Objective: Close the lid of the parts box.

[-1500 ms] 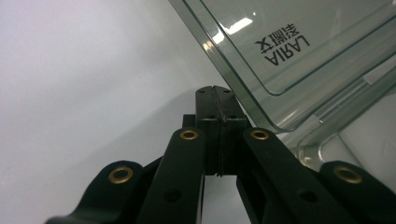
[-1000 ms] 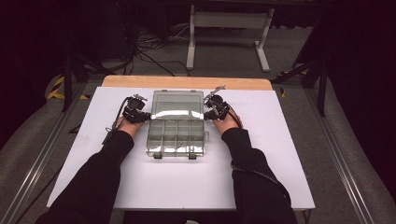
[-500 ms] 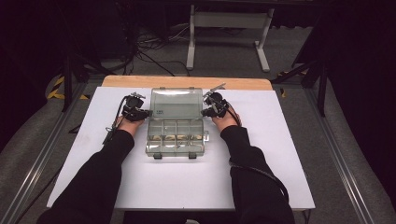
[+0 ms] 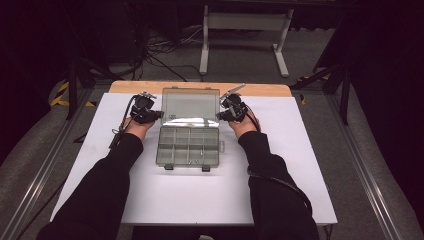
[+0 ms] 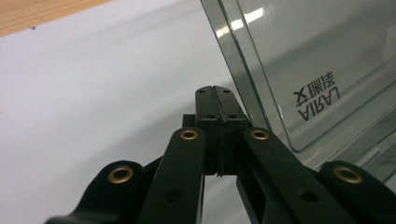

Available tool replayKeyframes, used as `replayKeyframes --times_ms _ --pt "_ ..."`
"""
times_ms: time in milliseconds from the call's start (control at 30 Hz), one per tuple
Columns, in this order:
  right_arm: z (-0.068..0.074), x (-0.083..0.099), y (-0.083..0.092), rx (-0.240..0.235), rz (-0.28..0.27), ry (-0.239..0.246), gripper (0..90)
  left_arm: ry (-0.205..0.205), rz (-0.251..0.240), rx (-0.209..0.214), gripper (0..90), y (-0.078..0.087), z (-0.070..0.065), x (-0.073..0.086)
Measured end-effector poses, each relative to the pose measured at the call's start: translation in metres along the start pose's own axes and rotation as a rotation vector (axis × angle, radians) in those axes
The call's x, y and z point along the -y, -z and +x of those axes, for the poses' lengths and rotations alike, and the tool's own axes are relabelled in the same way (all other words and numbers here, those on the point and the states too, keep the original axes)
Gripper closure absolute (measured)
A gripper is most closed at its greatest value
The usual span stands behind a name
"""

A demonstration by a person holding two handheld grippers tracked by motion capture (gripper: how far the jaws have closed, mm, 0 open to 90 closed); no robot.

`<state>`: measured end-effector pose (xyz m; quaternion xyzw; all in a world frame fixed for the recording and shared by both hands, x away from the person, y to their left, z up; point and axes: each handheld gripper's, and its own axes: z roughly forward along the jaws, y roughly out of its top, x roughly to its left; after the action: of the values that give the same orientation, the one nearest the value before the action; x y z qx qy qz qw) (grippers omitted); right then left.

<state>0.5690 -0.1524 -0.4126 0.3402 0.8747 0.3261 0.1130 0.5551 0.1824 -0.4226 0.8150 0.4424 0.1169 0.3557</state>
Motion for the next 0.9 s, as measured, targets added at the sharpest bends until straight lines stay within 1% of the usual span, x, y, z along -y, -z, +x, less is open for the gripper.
replayKeyframes --times_ms 133,233,367,467,533,600,667,833,900 --pt "-0.001 0.000 0.003 0.006 -0.006 -0.006 90.0 0.000 0.006 -0.002 89.6 0.000 0.000 0.000" --pt "-0.001 -0.001 0.004 0.005 -0.012 0.002 90.0 -0.007 0.012 -0.002 89.6 0.000 0.001 0.000" --pt "0.001 -0.003 0.008 0.013 -0.020 0.017 90.0 -0.009 0.006 -0.002 89.6 0.002 0.001 0.000" --pt "0.001 -0.004 0.010 0.012 -0.026 0.019 90.0 -0.006 0.001 -0.001 89.6 0.004 0.000 0.000" --pt "0.001 -0.004 0.011 0.012 -0.032 0.023 90.0 -0.007 0.004 0.003 89.6 0.004 0.000 0.000" --pt "0.002 -0.004 0.013 0.009 -0.036 0.025 90.0 -0.016 0.008 0.001 89.6 0.005 0.001 0.000" --pt "0.003 -0.004 0.015 0.007 -0.044 0.034 90.0 -0.014 0.005 0.009 89.6 0.008 0.000 0.000" --pt "0.005 -0.006 0.021 -0.009 -0.059 0.041 90.0 -0.034 0.001 0.013 89.6 0.013 -0.002 -0.001" --pt "0.006 -0.006 0.024 -0.017 -0.072 0.046 90.0 -0.035 0.001 0.022 89.6 0.016 -0.003 -0.001"
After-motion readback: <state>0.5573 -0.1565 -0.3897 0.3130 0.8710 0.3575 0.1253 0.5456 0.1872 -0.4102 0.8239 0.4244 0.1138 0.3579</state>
